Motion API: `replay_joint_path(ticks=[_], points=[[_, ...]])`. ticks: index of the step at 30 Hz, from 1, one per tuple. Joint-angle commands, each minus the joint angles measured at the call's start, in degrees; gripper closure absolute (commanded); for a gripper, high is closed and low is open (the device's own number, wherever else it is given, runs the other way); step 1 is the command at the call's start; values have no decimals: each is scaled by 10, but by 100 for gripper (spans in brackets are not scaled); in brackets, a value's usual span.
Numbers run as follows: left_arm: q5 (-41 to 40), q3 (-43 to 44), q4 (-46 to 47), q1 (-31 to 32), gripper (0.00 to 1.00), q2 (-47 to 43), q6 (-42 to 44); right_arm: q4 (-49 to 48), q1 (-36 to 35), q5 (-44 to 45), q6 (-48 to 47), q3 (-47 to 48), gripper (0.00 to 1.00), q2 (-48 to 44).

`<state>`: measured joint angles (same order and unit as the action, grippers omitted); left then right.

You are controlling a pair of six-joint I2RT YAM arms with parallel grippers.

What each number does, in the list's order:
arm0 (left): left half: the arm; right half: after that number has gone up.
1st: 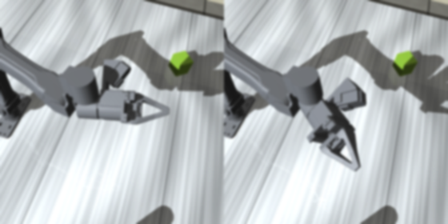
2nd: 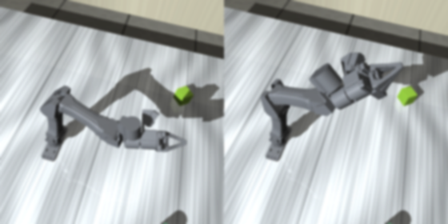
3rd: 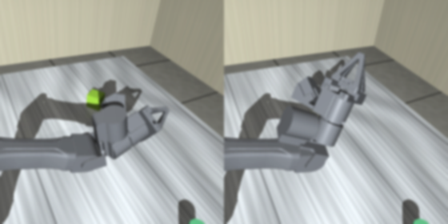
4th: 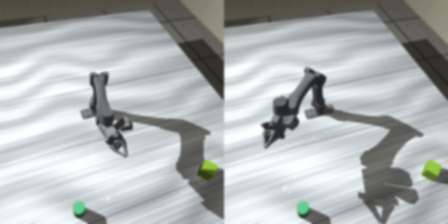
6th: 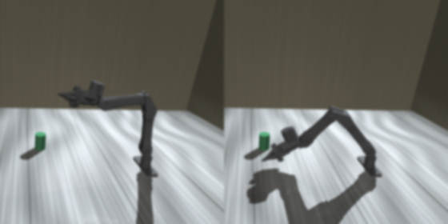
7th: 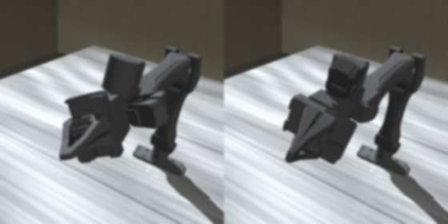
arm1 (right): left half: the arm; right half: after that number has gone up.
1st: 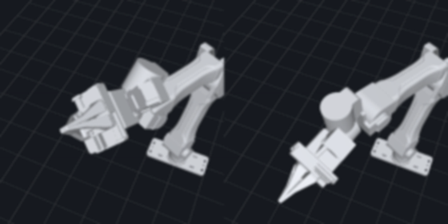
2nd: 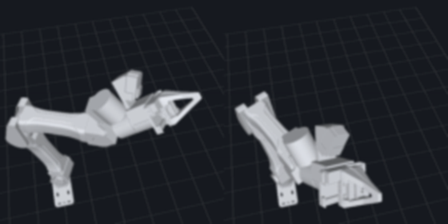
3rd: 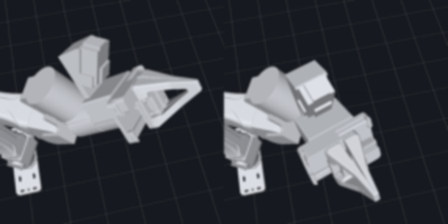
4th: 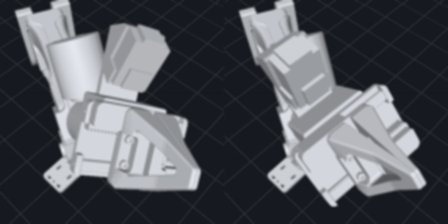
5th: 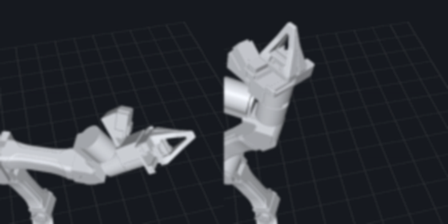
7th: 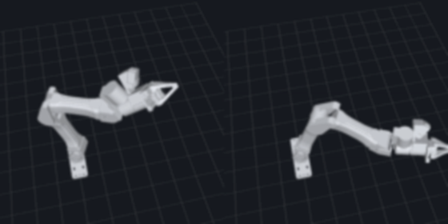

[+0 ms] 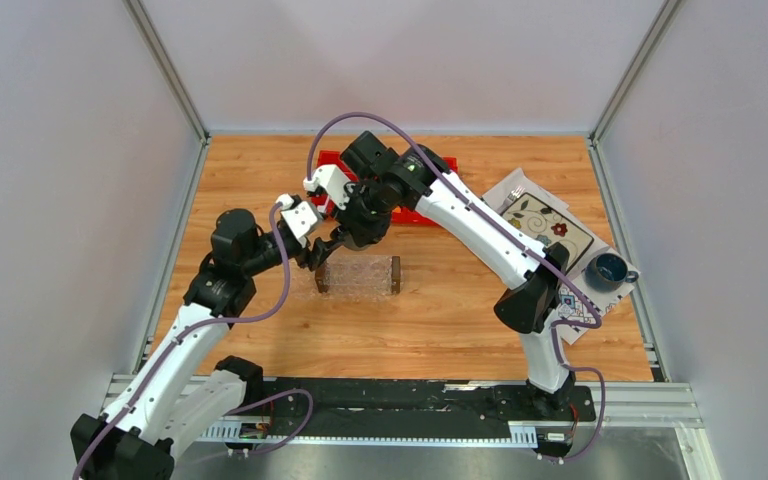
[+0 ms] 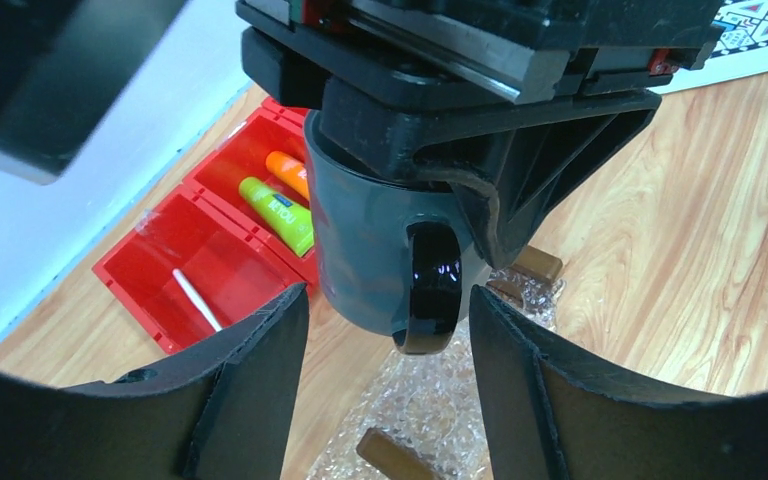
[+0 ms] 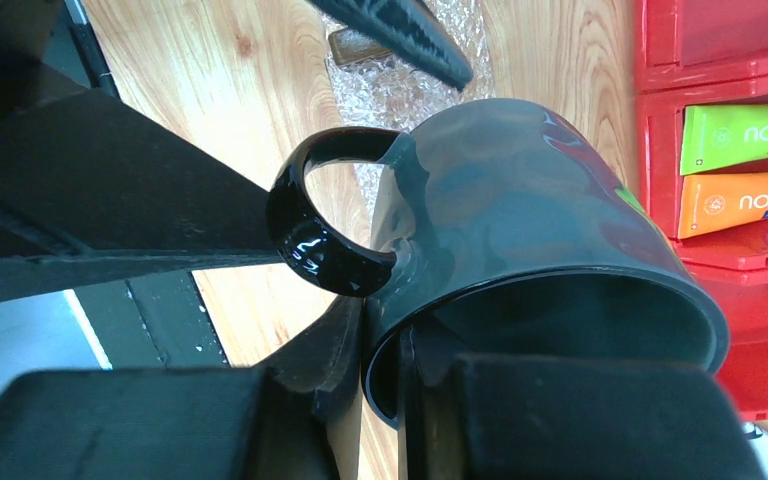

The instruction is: Prepare toiletry sets of a toothbrush and toothpaste on the tray

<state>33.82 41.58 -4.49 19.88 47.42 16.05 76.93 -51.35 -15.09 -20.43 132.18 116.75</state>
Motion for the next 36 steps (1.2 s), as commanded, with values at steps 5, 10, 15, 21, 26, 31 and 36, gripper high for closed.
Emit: replay_joint_path(ticks=[5,10,15,21,26,31,36], points=[[2,-2,33,22,49,16,28,-39,-6,-22,11,42,89,-19],[-2,12,27,31,64,29,25,-37,-9,-27,13,42,88,-13],[-6,25,4,33,100,35,22,-35,-10,-25,13,38,88,-11],[-11,-1,42,33,100,9,0,-35,-10,-22,11,35,82,-18],[-14,9,42,33,100,5,-22,-35,-10,-15,5,17,76,-29],[0,20,42,33,100,-2,-47,-43,-10,-3,-2,-7,72,-43],[-2,22,37,33,100,-8,-52,-47,-9,14,-4,-19,68,-57]])
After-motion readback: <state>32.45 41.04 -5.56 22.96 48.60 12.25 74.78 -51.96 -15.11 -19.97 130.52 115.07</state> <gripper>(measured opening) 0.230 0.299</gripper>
